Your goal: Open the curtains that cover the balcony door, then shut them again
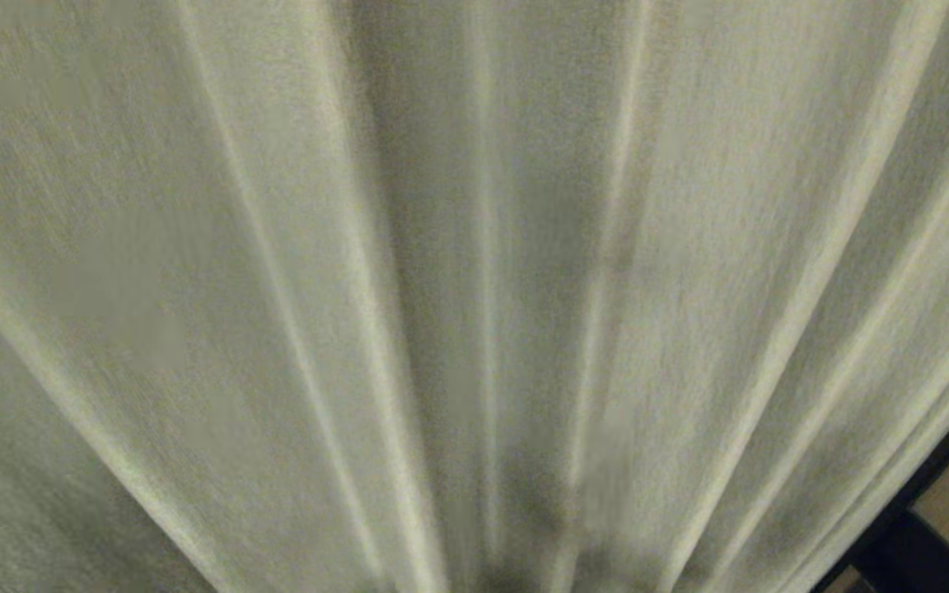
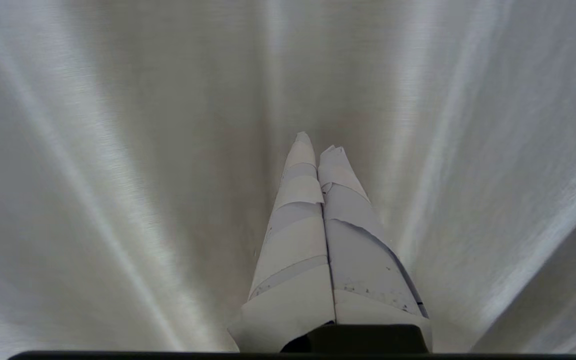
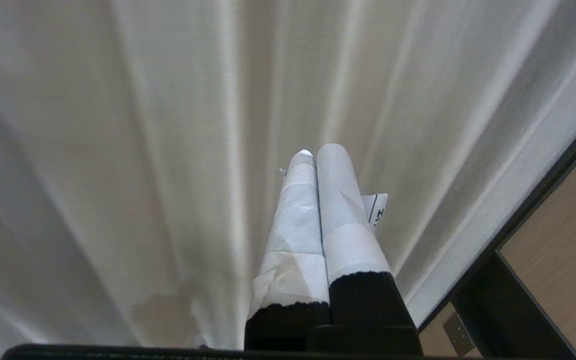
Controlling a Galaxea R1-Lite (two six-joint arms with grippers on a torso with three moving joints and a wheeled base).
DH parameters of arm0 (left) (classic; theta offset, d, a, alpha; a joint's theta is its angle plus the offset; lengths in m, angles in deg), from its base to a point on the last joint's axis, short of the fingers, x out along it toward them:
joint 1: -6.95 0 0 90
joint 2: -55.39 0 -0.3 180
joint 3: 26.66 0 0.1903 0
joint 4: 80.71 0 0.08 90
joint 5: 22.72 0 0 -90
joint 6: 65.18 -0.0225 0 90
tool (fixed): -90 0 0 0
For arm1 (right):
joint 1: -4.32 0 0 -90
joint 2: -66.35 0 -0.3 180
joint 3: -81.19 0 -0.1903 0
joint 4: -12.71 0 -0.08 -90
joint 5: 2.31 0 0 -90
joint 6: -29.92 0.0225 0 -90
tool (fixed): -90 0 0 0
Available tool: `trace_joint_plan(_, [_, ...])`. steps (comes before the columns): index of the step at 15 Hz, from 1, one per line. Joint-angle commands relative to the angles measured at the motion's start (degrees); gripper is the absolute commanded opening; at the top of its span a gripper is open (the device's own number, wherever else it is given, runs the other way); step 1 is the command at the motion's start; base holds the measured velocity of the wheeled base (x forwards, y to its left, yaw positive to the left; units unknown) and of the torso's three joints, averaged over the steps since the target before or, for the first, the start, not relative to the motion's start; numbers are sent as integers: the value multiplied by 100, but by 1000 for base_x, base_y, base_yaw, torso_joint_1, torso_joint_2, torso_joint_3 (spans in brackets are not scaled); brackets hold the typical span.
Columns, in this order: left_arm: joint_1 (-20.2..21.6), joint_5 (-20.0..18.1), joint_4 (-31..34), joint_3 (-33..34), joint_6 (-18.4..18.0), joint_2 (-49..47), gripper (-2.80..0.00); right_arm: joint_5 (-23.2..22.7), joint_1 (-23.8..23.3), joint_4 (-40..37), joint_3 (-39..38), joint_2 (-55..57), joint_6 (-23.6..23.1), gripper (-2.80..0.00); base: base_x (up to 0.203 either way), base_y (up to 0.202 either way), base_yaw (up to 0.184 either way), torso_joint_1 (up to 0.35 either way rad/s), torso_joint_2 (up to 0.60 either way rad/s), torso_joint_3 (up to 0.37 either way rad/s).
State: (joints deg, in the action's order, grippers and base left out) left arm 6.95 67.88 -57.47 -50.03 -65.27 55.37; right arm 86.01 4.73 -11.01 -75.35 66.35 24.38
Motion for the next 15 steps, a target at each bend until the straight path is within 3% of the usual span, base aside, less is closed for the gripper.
trace_joint_plan(1, [0,2,-4,0,1,2,-280,-8,2,0,-1,9,-9,-280,0,0,0,0,0,0])
trace_joint_plan(8, [0,2,-4,0,10,2,-280,10,2,0,-1,9,51,-280,0,0,0,0,0,0])
trace_joint_plan(15, [0,2,-13,0,19,2,-280,10,2,0,-1,9,88,-280,-1,-2,92,1,2,2])
